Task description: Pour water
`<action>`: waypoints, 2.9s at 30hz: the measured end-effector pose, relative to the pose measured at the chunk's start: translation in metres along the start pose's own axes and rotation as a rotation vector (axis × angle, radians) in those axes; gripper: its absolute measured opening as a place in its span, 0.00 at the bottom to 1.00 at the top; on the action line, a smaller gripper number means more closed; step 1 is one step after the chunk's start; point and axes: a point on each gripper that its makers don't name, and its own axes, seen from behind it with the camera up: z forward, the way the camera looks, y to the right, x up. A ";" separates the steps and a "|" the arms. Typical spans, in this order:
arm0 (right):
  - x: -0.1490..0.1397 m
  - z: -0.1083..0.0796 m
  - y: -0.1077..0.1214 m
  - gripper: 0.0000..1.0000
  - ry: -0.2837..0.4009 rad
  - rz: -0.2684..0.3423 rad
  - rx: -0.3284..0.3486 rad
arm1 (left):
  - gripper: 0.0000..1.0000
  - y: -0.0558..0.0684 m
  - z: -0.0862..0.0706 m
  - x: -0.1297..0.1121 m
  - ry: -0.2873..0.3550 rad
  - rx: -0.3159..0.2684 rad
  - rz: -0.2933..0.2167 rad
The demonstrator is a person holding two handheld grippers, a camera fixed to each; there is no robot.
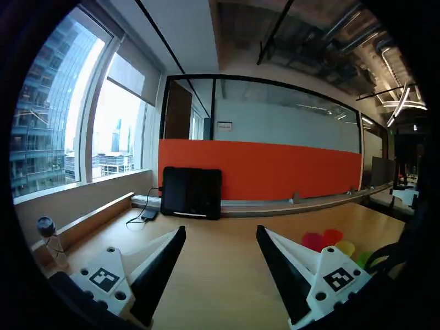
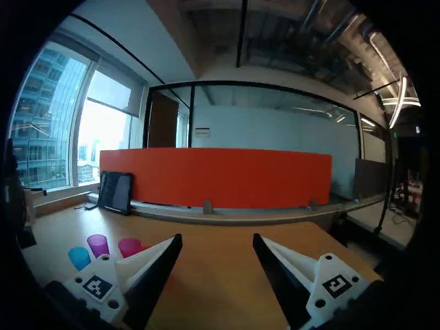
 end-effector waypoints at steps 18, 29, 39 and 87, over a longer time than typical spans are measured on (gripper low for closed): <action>0.085 0.012 -0.002 1.00 0.008 0.018 0.054 | 0.96 0.025 0.022 0.075 -0.030 -0.091 0.069; 0.091 0.012 -0.003 1.00 -0.012 0.017 0.086 | 0.95 0.040 0.031 0.090 -0.037 -0.158 0.088; 0.097 0.001 -0.035 1.00 -0.005 0.009 0.273 | 0.95 0.055 0.028 0.093 -0.040 -0.261 0.079; 0.051 -0.047 -0.102 1.00 -0.135 -0.126 0.693 | 0.95 0.124 0.003 0.038 -0.161 -0.605 0.189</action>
